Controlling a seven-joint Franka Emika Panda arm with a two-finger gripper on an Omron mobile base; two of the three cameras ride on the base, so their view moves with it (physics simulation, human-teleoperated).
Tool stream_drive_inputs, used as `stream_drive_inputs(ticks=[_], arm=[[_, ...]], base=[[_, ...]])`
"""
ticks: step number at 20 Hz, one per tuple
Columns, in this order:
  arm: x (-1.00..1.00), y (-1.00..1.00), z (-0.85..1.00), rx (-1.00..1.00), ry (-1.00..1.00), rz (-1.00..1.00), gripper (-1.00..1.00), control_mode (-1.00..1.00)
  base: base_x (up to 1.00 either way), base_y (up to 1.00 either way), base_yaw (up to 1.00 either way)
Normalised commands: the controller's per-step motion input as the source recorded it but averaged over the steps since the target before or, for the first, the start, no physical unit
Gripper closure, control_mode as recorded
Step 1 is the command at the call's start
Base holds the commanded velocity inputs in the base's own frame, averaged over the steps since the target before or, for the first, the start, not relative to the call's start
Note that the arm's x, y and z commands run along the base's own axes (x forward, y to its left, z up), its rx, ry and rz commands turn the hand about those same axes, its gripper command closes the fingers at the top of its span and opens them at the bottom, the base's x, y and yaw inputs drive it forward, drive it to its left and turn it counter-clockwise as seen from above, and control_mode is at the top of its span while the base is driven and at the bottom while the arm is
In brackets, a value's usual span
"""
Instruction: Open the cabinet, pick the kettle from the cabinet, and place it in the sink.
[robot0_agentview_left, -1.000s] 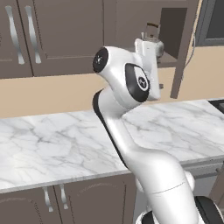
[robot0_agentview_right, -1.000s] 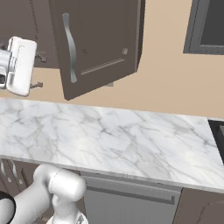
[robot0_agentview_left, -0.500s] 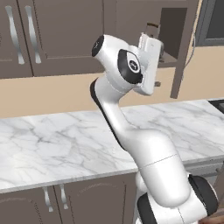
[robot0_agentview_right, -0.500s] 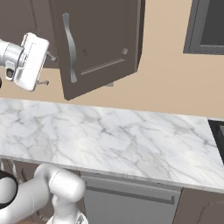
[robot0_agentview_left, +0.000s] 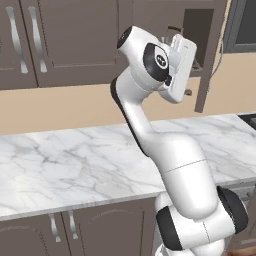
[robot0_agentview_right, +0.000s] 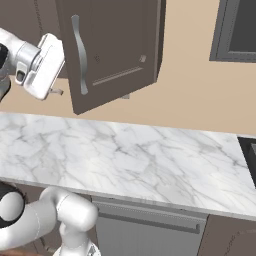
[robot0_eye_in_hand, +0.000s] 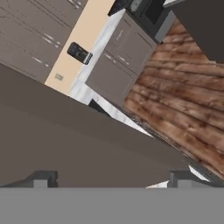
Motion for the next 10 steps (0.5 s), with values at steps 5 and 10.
stream_drive_inputs(ticks=[5,10], arm=[[0.02,-0.21,-0.06,0.01,-0.01,-0.05,-1.0,-1.0],[-0.24,-0.41,0.0,0.05,-0.03,0.0,-1.0,-1.0]], base=[[0.0,0.0,0.0],[0.0,0.0,0.0]])
